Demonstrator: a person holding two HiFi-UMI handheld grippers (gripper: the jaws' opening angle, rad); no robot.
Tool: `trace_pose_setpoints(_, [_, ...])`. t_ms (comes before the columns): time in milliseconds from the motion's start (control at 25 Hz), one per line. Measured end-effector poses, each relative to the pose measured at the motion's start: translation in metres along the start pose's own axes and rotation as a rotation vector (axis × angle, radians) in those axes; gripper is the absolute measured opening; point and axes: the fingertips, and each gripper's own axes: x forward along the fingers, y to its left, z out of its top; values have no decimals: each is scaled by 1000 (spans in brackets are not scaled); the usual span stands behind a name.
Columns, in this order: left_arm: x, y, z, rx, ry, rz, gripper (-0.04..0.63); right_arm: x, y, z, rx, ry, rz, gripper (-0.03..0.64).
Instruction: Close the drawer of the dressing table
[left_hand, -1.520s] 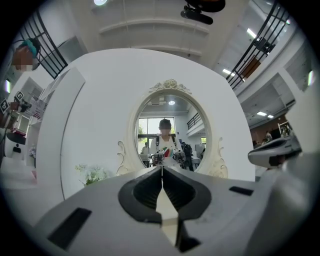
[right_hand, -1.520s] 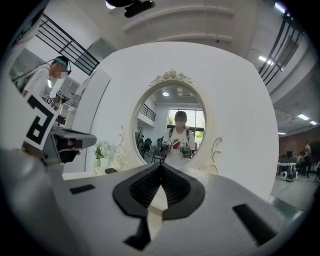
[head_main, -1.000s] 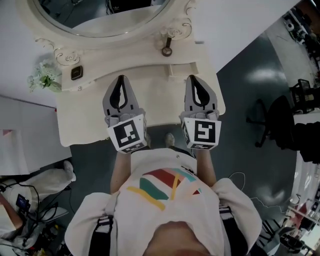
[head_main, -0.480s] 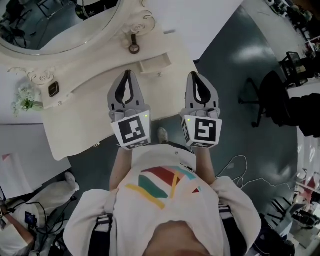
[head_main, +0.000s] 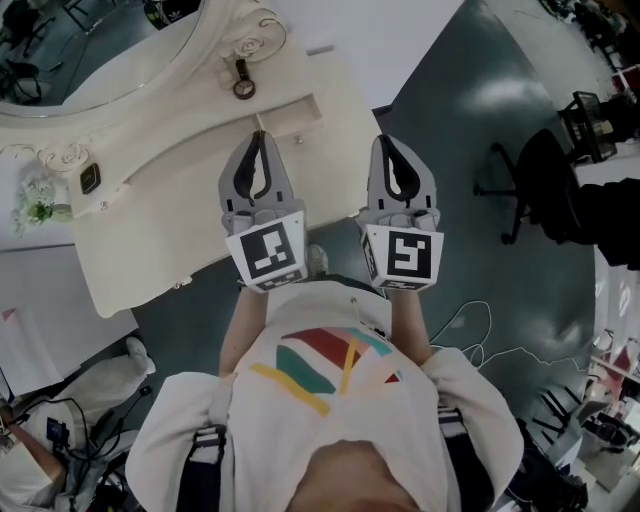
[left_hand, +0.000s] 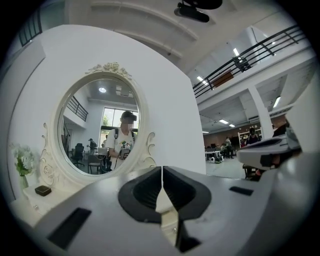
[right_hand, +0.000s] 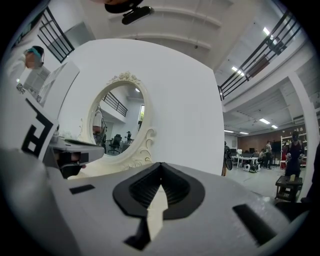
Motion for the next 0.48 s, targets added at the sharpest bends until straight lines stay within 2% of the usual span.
trace_pose_setpoints(480, [32,-17,-31,-24,66,18,11,0,-14,-25,20,49,26,0])
